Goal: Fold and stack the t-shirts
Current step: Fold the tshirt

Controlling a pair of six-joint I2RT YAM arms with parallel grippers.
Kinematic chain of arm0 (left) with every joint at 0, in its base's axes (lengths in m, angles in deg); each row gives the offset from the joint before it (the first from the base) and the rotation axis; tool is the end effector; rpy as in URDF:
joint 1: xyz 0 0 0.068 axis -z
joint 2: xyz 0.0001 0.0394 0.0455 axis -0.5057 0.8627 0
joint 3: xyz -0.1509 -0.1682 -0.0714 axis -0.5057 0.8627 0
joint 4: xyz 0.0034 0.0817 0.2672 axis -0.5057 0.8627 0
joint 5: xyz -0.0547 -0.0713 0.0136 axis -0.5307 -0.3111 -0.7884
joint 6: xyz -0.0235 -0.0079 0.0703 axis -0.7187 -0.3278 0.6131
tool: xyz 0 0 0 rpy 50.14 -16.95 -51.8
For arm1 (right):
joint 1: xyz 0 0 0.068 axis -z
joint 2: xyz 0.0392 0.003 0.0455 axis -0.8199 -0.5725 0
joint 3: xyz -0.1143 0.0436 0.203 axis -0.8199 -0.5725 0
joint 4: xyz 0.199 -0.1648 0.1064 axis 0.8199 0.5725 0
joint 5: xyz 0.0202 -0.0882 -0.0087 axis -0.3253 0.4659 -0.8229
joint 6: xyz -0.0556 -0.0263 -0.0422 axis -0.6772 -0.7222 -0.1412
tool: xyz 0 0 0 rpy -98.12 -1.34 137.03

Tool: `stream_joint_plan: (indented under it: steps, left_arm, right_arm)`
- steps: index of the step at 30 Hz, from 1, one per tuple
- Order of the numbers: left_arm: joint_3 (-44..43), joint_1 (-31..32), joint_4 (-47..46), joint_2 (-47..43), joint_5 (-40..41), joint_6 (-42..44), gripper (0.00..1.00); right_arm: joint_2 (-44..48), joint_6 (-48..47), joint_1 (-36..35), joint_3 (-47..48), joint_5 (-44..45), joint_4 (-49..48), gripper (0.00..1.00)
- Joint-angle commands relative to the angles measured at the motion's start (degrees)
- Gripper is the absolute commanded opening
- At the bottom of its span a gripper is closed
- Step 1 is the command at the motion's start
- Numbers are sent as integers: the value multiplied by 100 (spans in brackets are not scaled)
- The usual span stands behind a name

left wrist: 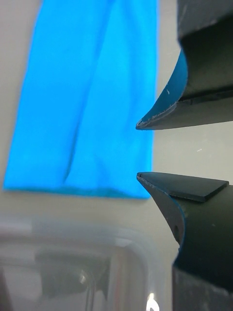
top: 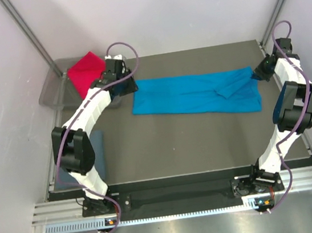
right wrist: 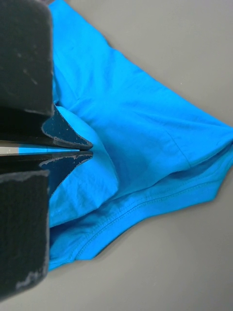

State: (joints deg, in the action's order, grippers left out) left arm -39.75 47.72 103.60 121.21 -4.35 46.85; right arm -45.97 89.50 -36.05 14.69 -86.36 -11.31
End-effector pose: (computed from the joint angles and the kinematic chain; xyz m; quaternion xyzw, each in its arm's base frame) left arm 0.4212 -0.1311 0.2373 -0.0629 0.9150 -0.1422 0.3724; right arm 0.4218 -0.1331 0.1785 0.3822 0.8685 0.1227 0.2908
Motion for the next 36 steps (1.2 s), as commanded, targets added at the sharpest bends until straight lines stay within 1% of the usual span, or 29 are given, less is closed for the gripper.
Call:
stream_joint_plan:
  steps: [1, 2, 3, 4, 6, 7, 9, 10, 11, 13, 15, 16, 17, 18, 19, 20, 21, 22, 23, 26, 29, 30, 33, 36]
  left_arm:
    - [526, 103, -116, -390, -221, 261, 46]
    - [623, 103, -11, -434, -229, 243, 46]
    - [807, 103, 34, -461, -247, 208, 47]
    - [896, 103, 60, -496, -273, 190, 47]
    - [1150, 103, -1, -662, -414, 164, 47]
    - [1221, 103, -1, -724, -440, 172, 47]
    - [1414, 103, 8, -882, -510, 155, 47]
    - [1459, 111, 17, -926, -563, 155, 47]
    - [1502, 103, 25, -1005, -616, 172, 47]
    - [1643, 111, 34, -1067, -669, 172, 47]
    - [1775, 103, 25, -1164, -756, 155, 46]
    - [1819, 103, 17, -1190, -792, 155, 46]
    - [1845, 103, 8, -1208, -853, 137, 46]
    - [1933, 103, -10, -1225, -949, 137, 45]
    - [1977, 103, -71, -1252, -994, 137, 45]
    - [2021, 103, -97, -1269, -1020, 137, 45]
    - [2100, 103, -124, -1287, -1055, 155, 45]
    - [2109, 94, -115, -1296, -1117, 164, 45]
    - [2118, 94, -98, -1304, -1143, 198, 45]
    - [2118, 94, 25, -1340, -1187, 269, 44]
    - [2144, 94, 96, -1401, -1170, 313, 44]
    - [2171, 68, 113, -1427, -1161, 322, 44]
    - [2232, 32, 148, -1515, -1144, 322, 45]
    - [2285, 6, 175, -1568, -1135, 322, 44]
  right_arm:
    - [-83, -169, 22, 59, -68, -253, 0]
    - [-118, -204, 31, 50, -121, -271, 1]
    - [-153, -308, 31, 94, -165, -262, 6]
    - [-188, -370, 31, 138, -200, -184, 22]
    - [-233, -502, 48, 226, -113, 79, 37]
    - [-128, -555, 57, 217, -51, 141, 50]
    - [39, -634, 127, 103, 308, 334, 62]
    - [231, -695, 171, 33, 379, 379, 66]
    - [355, -731, 206, -133, 493, 458, 69]
    - [627, -810, 364, -440, 582, 564, 71]
    - [1119, -880, 522, -1090, 608, 477, 72]
    - [1478, -907, 567, -1362, 548, 363, 70]
    - [1638, -933, 611, -1870, 495, 231, 69]
    - [1770, -1012, 663, -2101, 390, -31, 64]
    - [1980, -1021, 681, -2303, 180, -173, 49]
    - [2052, -1030, 681, -2679, 99, -314, 39]
    - [2105, -1065, 699, -2814, 3, -567, 34]
    - [2166, -1100, 699, -2911, -76, -683, 32]
    - [2202, -1153, 699, -3077, -216, -893, 34]
    - [2246, -1197, 699, -3323, -270, -1079, 39]
    - [2158, -1101, 708, -3561, -358, -1298, 43]
    - [2132, -1031, 708, -3597, -376, -1352, 48]
    - [2000, -881, 708, -3738, -490, -1659, 52]
    - [1842, -793, 716, -3738, -508, -1879, 54]
